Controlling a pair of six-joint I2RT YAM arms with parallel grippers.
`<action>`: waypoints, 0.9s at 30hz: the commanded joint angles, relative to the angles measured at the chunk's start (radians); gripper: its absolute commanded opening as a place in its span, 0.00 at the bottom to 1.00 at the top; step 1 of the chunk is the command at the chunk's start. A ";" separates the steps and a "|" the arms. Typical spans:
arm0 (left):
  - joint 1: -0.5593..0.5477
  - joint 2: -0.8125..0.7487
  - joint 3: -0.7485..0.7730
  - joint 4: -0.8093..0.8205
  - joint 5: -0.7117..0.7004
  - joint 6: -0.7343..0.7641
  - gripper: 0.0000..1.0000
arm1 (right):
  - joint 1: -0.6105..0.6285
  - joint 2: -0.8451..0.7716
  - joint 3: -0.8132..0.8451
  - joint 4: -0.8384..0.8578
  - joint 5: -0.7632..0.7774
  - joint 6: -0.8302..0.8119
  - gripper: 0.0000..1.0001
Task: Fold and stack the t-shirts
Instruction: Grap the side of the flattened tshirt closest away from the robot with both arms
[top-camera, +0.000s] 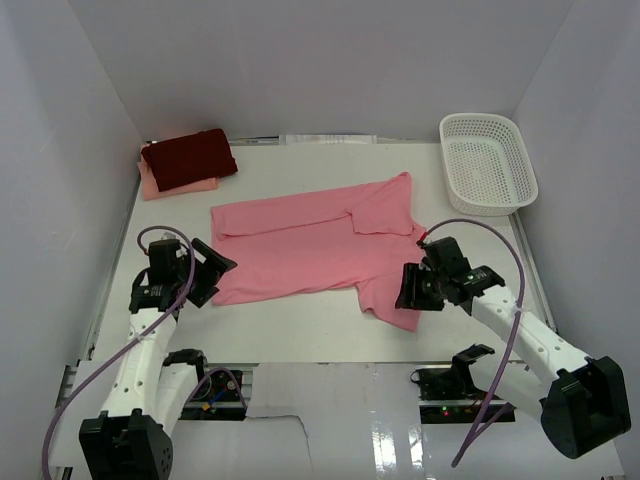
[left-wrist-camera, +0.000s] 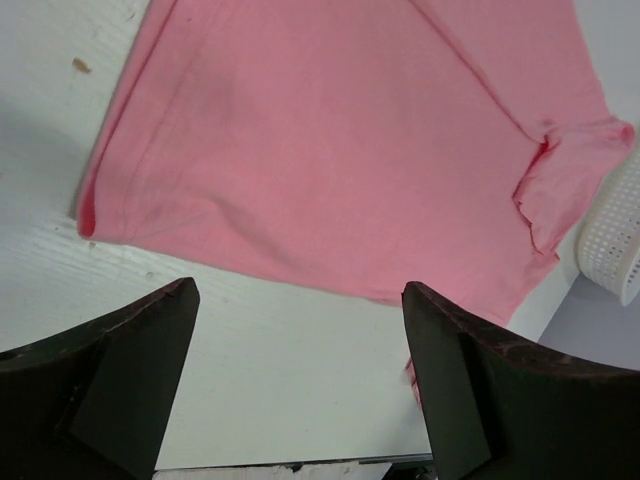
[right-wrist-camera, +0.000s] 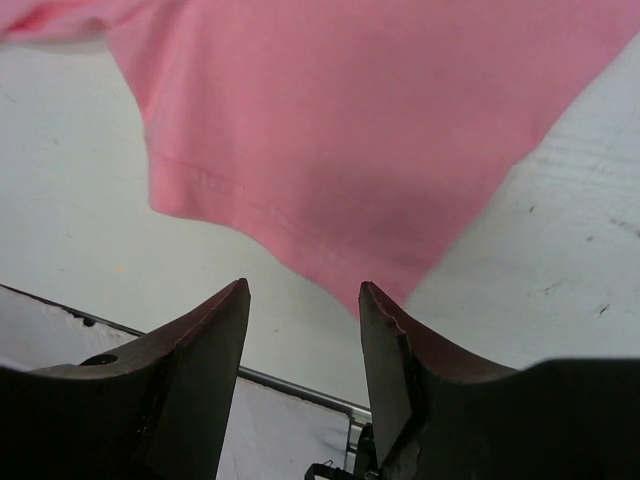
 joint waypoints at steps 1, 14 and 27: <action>0.001 0.024 -0.016 -0.053 -0.049 -0.061 0.95 | 0.030 -0.026 -0.059 -0.036 -0.009 0.077 0.54; 0.001 0.142 0.020 -0.099 -0.124 -0.051 0.98 | 0.066 -0.043 -0.098 -0.092 0.087 0.128 0.55; 0.001 0.068 0.069 -0.145 -0.289 -0.128 0.98 | 0.116 0.042 -0.104 -0.087 0.207 0.183 0.52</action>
